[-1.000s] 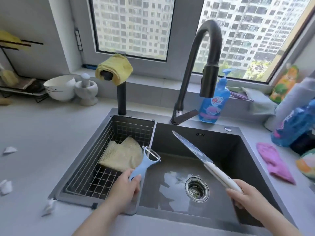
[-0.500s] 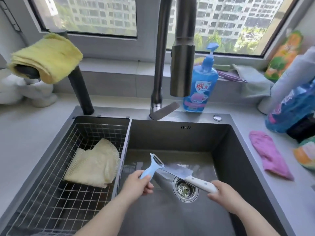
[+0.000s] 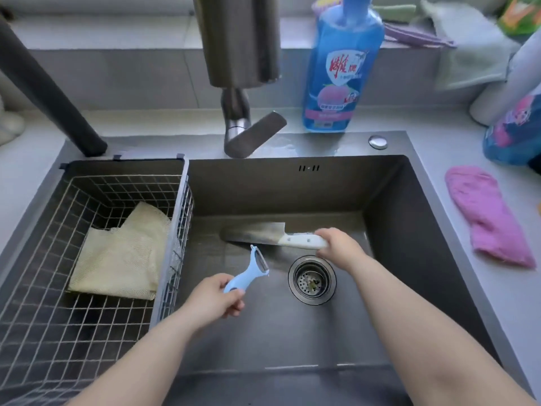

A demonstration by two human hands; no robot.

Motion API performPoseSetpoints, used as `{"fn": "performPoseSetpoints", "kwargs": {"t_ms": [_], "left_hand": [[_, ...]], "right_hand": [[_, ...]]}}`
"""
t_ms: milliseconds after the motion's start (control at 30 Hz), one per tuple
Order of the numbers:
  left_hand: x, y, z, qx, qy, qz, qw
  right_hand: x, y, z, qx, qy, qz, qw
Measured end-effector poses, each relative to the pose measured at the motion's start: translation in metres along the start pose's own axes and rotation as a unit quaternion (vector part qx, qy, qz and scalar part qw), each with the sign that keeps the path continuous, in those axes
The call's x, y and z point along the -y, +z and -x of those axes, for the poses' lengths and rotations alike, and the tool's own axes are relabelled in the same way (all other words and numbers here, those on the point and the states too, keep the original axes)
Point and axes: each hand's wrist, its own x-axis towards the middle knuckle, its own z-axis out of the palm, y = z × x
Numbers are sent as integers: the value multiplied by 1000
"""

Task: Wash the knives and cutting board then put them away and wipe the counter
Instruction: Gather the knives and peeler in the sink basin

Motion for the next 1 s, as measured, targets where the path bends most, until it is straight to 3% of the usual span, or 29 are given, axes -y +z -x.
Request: {"fn": "performPoseSetpoints", "kwargs": {"t_ms": [300, 533, 1000], "left_hand": [[2, 21, -55, 40, -17, -93, 995], [14, 28, -88, 62, -39, -170, 983], [6, 37, -141, -70, -50, -292, 953]], "right_hand": [[-25, 0, -37, -27, 29, 34, 999], [-41, 6, -62, -42, -18, 104, 994], [-45, 24, -71, -75, -46, 121, 989]]}}
